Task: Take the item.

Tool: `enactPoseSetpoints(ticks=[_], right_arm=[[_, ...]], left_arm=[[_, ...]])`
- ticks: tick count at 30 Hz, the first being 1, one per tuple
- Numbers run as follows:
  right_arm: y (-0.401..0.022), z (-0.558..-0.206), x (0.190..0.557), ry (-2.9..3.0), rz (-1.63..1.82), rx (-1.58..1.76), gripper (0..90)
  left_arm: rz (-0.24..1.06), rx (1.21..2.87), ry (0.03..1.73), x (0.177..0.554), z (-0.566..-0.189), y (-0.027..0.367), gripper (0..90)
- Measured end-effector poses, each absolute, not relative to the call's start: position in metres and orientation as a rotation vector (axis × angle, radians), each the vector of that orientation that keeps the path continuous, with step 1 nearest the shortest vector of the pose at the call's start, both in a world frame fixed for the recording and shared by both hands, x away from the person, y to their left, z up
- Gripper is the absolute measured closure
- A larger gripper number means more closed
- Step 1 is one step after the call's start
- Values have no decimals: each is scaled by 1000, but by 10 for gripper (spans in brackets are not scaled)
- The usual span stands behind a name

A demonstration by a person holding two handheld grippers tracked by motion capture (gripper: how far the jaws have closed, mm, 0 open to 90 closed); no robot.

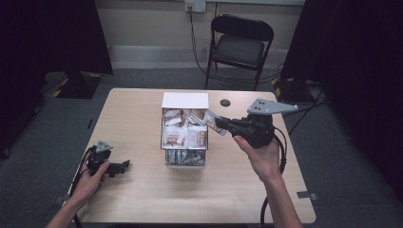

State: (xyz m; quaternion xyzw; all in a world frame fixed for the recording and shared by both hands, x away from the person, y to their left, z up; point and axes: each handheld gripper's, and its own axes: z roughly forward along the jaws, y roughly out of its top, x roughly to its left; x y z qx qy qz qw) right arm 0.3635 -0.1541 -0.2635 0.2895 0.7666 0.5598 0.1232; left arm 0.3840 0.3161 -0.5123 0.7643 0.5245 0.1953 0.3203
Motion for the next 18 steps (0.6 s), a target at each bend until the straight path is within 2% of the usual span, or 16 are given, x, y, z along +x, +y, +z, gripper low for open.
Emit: enactPoseSetpoints(ticks=[18], right_arm=[[-190, -283, 357, 2211, 1542, 955, 900]], left_arm=[[513, 2010, 1378, 384, -512, 316, 0]])
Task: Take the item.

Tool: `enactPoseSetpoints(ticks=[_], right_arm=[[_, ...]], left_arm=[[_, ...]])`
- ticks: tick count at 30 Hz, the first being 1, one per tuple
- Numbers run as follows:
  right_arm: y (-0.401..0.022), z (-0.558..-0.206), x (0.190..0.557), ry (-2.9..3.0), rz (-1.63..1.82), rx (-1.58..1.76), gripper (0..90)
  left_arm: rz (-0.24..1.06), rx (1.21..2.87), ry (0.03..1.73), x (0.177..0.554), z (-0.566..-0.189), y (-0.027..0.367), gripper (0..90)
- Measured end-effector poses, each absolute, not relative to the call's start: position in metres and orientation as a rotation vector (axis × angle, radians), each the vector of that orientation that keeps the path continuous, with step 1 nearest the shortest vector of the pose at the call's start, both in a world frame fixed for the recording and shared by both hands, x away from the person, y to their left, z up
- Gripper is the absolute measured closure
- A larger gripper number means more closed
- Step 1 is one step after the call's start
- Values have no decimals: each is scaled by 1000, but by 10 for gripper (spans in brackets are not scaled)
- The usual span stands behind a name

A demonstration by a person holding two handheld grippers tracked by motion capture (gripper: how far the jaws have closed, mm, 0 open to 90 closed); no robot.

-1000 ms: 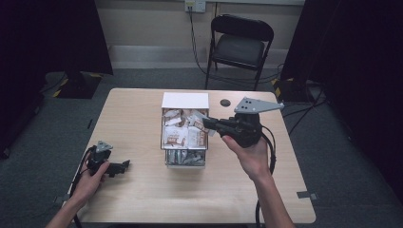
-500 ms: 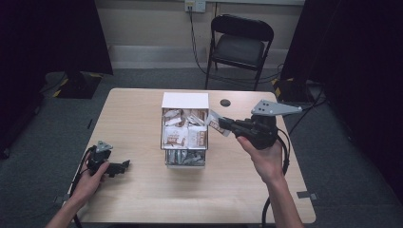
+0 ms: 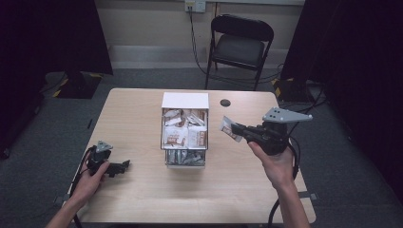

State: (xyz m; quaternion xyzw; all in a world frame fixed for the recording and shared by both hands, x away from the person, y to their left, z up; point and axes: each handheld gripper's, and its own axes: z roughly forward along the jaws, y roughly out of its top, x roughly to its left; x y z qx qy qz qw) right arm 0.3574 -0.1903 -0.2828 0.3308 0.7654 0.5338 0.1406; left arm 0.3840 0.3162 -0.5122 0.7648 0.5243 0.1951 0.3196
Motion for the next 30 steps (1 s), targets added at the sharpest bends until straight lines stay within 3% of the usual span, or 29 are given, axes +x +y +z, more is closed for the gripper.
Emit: enactPoseSetpoints(ticks=[30], right_arm=[[-192, -371, 382, 2344, 1334, 1122, 900]], left_arm=[[513, 2005, 1381, 384, -512, 316, 0]])
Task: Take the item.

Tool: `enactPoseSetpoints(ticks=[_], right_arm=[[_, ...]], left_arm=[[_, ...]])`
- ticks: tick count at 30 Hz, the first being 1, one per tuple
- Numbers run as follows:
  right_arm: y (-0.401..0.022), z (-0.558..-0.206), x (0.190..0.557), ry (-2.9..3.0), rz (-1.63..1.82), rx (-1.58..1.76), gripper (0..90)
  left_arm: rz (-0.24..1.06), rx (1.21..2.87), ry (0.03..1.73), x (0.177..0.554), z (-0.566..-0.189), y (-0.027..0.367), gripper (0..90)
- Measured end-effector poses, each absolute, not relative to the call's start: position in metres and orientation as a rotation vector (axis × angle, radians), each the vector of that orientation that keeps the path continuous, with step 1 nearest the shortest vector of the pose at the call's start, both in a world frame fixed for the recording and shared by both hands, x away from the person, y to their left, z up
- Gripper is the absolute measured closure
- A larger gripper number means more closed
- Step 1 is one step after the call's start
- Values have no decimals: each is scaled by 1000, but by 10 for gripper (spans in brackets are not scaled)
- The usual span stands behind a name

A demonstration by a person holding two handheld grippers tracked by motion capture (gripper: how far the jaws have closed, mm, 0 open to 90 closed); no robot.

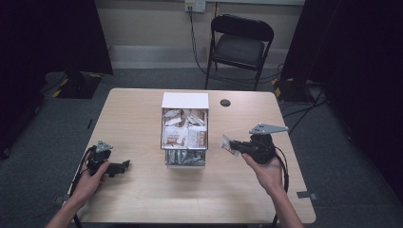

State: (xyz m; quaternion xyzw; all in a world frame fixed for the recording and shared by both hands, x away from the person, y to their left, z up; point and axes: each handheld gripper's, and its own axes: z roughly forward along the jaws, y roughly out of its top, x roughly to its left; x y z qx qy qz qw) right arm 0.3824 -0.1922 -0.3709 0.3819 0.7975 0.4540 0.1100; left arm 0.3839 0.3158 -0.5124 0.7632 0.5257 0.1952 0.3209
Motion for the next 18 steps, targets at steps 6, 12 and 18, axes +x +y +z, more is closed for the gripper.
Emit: enactPoseSetpoints(ticks=[6, 12, 18], right_arm=[[-189, -384, 396, 2339, 1327, 1136, 900], [-184, -399, 402, 2361, 1276, 1131, 900], [-187, -421, 407, 2379, 1276, 1185, 900]], left_arm=[[513, 2011, 1379, 384, -512, 316, 0], [513, 2010, 1379, 384, -512, 316, 0], [512, 2011, 1379, 384, -512, 316, 0]])
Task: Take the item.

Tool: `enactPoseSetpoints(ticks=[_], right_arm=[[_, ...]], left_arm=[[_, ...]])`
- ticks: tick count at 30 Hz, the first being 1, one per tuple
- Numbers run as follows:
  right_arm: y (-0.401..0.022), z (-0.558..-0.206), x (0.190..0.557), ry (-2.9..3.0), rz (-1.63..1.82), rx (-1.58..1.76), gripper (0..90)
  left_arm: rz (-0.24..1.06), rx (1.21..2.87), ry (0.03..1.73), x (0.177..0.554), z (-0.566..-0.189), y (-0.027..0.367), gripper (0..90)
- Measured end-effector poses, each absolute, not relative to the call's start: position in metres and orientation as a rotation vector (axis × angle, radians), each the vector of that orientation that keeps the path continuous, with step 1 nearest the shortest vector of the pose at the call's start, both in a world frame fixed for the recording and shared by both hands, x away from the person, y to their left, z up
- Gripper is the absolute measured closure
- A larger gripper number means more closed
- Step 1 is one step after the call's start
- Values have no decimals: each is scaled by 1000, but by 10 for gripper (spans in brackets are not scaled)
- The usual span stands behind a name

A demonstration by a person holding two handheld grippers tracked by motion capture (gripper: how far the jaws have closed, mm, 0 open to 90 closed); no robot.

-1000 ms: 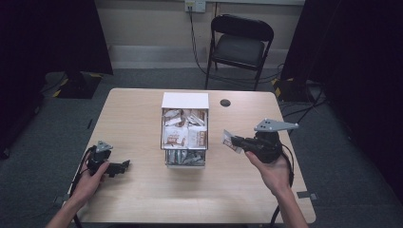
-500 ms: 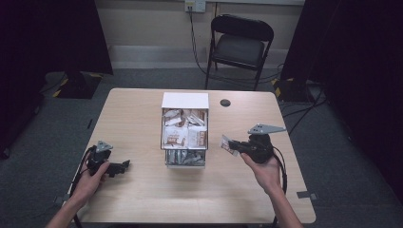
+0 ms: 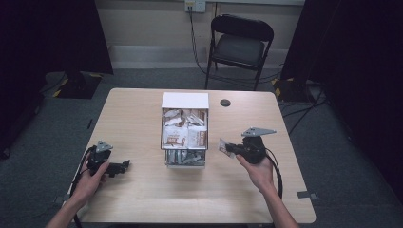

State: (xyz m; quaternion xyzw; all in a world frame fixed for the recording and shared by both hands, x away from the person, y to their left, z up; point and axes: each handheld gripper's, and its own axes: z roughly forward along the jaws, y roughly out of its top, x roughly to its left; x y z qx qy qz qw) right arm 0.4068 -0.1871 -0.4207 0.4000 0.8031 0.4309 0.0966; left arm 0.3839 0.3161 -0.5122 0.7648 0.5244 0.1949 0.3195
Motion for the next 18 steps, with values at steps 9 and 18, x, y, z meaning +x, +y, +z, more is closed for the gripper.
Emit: enactPoseSetpoints(ticks=[9, 18], right_arm=[[-191, -444, 414, 2397, 1237, 1244, 900], [-186, -458, 418, 2431, 1189, 1247, 900]], left_arm=[[513, 2008, 1379, 384, -512, 316, 0], [514, 2009, 1378, 384, -512, 316, 0]])
